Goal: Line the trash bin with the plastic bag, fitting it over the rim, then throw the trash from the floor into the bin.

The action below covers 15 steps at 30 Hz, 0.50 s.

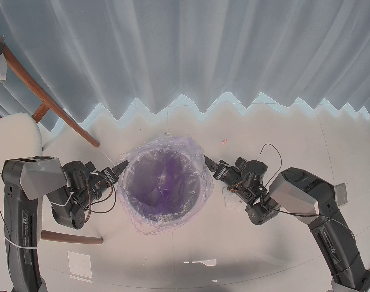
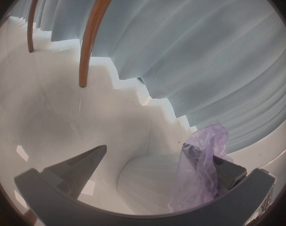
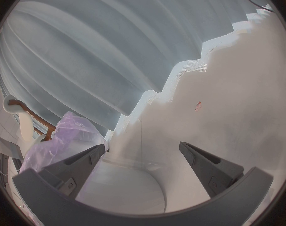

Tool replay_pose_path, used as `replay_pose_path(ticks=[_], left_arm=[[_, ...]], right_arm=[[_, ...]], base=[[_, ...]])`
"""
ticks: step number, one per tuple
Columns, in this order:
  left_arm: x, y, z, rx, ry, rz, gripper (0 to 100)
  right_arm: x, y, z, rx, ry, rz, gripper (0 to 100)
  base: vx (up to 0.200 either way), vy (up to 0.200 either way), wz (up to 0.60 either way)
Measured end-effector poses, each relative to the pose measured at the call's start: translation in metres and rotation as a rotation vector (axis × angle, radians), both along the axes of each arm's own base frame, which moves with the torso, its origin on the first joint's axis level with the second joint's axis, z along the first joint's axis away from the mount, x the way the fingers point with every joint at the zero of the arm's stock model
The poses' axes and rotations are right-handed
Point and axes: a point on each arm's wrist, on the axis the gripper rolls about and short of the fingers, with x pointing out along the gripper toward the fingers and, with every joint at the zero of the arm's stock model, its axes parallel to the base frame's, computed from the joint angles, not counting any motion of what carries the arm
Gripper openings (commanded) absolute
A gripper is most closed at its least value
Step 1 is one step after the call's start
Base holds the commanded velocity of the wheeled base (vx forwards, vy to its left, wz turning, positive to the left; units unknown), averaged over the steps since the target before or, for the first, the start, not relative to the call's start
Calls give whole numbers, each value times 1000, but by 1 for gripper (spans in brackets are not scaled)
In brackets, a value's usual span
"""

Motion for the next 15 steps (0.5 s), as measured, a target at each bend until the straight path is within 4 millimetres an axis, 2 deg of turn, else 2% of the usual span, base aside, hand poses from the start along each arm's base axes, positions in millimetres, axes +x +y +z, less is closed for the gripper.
replay_pose_path(ticks=[15], left_arm=[[-1,12,-33,5,80,29,100]], right_arm=[[-1,-3,-27,1,58,-5,100]], base=[[0,0,0]])
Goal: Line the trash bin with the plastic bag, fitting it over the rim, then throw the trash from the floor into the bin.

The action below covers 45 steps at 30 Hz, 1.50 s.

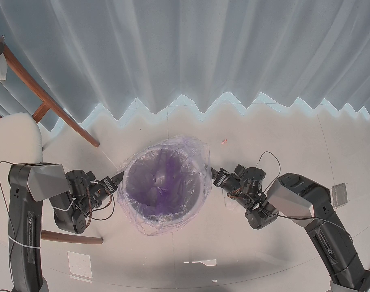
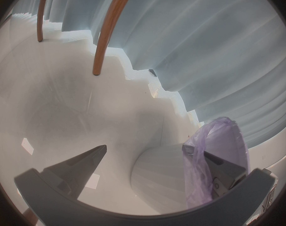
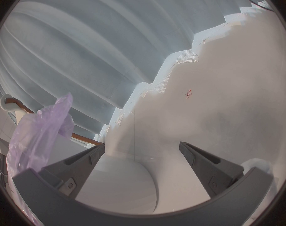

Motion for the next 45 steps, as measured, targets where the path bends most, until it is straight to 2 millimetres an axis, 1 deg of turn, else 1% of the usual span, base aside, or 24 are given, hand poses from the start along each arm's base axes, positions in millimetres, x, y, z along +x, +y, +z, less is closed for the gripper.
replay_pose_path(ticks=[6,10,13,16,19,27,31,35,40,42,43,45], left_arm=[[-1,-1,-7,0,16,-4,100],[-3,-4,-9,1,20,-9,100],[-5,-5,-10,1,24,-15,100],[-9,-7,-7,2,31,-20,100],[-16,-9,2,2,31,-25,100],[-40,-8,42,12,3,-28,100],[-54,-7,67,10,-32,-31,100],[-72,-6,93,7,-71,-36,100],[-104,-14,139,-6,-172,-104,100],[-120,-20,161,-16,-235,-177,100],[-126,-22,169,-20,-260,-210,100],[-143,-26,188,-30,-324,-321,100]], right_arm=[[0,-3,-5,-9,26,-6,100],[1,-15,-8,-14,47,-38,100],[0,-20,-8,-18,54,-53,100],[-1,-26,-6,-15,49,-73,100],[-5,-27,-1,-10,36,-77,100],[-15,-28,19,4,-13,-79,100],[-22,-31,28,10,-34,-82,100],[-33,-35,37,13,-48,-83,100],[-52,-40,53,11,-35,-59,100],[-59,-41,62,12,-40,-46,100],[-60,-41,65,12,-42,-43,100],[-64,-42,74,15,-54,-33,100]], base=[[0,0,0],[0,0,0],[0,0,0],[0,0,0],[0,0,0],[0,0,0],[0,0,0],[0,0,0],[0,0,0],[0,0,0],[0,0,0],[0,0,0]])
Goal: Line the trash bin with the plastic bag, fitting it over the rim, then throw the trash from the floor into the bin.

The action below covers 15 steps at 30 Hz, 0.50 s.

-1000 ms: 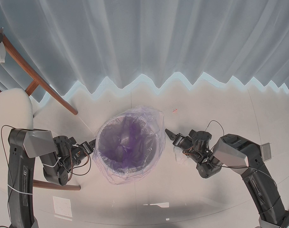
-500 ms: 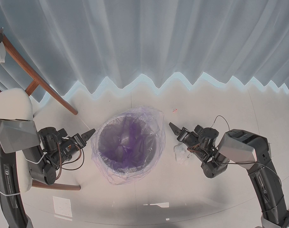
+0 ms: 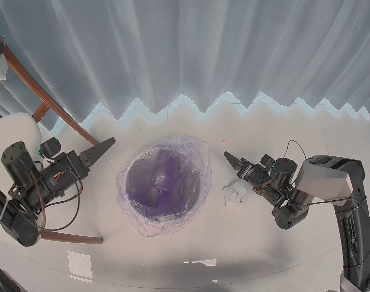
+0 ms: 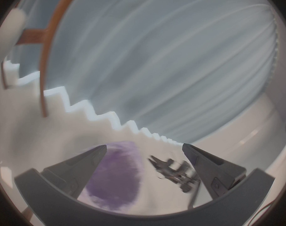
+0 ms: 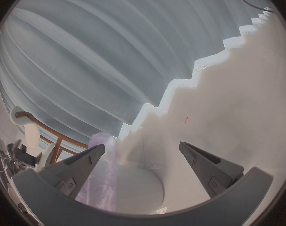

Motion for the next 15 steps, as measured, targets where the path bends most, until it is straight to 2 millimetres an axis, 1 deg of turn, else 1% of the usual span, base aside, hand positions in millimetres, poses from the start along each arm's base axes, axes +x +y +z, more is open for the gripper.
replay_pose_path(ticks=[3,7,11,15], left_arm=[[-25,-4,24,12,-91,-191,100],[-48,-4,40,40,-178,-289,100],[-62,-2,47,103,-275,-286,100],[-70,-2,46,162,-340,-279,100]], right_arm=[[-5,4,12,-2,-18,29,100],[-9,10,20,-9,-34,62,100],[-10,16,27,-19,-57,85,100],[-7,19,35,-36,-100,105,100]], base=[[0,0,0],[0,0,0],[0,0,0],[0,0,0]])
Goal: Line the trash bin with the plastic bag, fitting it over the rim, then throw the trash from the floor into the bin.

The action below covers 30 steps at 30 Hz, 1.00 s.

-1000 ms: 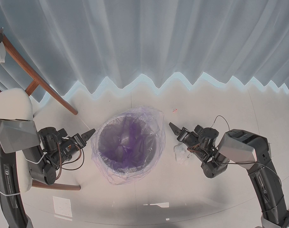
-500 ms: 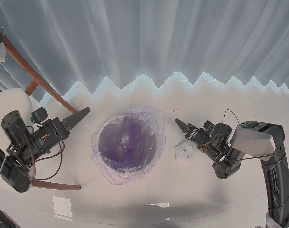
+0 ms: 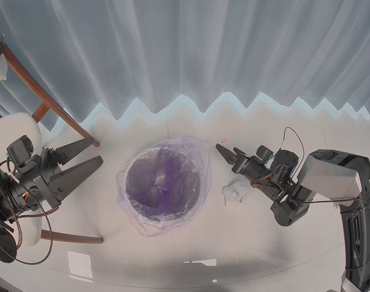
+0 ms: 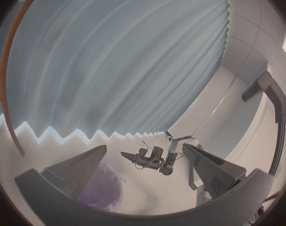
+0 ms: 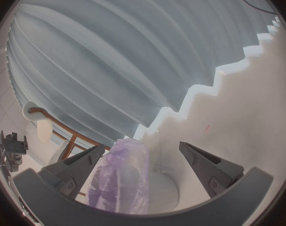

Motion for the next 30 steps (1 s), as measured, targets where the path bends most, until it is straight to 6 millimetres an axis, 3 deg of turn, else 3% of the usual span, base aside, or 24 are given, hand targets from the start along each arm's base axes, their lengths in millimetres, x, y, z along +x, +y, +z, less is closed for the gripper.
replay_pose_path(ticks=[18,30], left_arm=[[-28,3,4,39,-64,-101,100],[-34,4,5,38,-75,-100,100]], right_arm=[[15,7,14,-1,-97,89,100],[25,25,-34,-52,-45,121,100]], base=[[0,0,0],[0,0,0]])
